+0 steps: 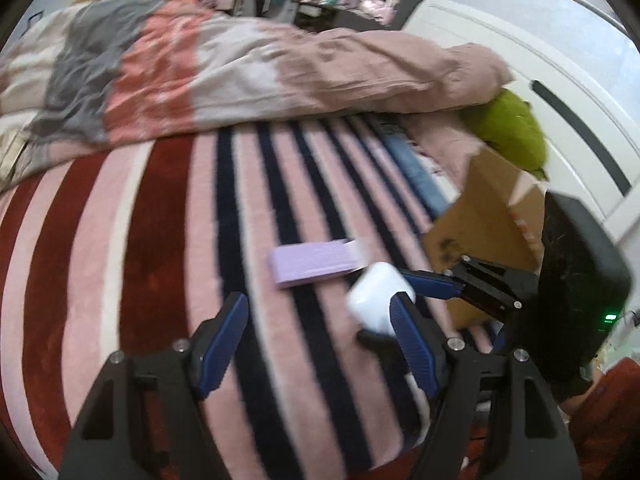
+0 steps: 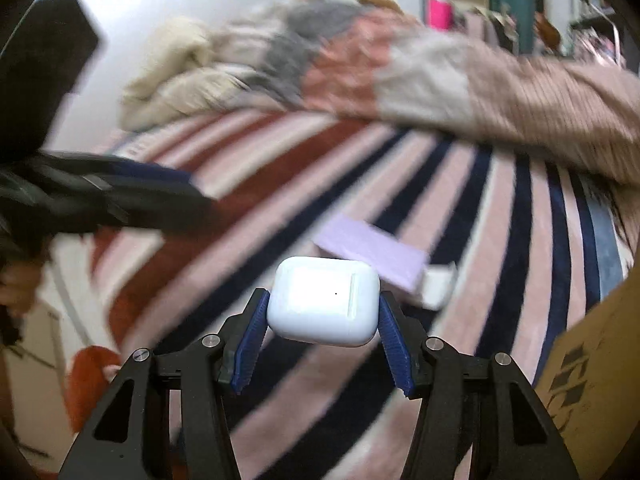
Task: Organize rigid objects
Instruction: 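Place the earbud case into the box and open the right gripper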
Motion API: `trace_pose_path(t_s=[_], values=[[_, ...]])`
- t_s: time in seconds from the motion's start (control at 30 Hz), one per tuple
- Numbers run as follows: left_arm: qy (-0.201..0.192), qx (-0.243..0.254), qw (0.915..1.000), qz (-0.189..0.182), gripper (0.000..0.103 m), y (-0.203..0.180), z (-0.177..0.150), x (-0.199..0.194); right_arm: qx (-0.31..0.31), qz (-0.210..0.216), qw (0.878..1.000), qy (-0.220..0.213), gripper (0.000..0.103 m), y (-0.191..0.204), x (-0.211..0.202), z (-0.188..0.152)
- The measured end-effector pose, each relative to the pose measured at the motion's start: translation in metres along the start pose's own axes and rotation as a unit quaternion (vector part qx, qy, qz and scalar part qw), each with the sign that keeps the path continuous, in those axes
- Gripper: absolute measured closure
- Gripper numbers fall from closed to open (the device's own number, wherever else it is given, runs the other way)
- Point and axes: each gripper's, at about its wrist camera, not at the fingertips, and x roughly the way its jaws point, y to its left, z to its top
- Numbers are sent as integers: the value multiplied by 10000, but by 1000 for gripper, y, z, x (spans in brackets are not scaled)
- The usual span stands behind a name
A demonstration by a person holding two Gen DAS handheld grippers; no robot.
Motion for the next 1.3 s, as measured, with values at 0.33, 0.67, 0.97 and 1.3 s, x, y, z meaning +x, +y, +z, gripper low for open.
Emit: trace_pose_path(t_s=[0.33, 0.67, 0.97, 1.3], values=[[-125, 717, 9914, -1084, 68, -96, 47, -17, -392, 139, 9924, -1160, 53, 1, -104, 20], [528, 1702, 9748, -1343, 68, -219, 96, 62, 383, -747, 9902, -1117, 53, -89, -170, -5], [1241, 1810, 9659, -1372, 68, -249, 99, 125, 951, -1020, 9899, -247, 53, -151, -160, -28], [686, 1673, 9792, -922, 42, -227, 103, 86, 832, -1068, 9907, -104, 37, -144, -163, -30]])
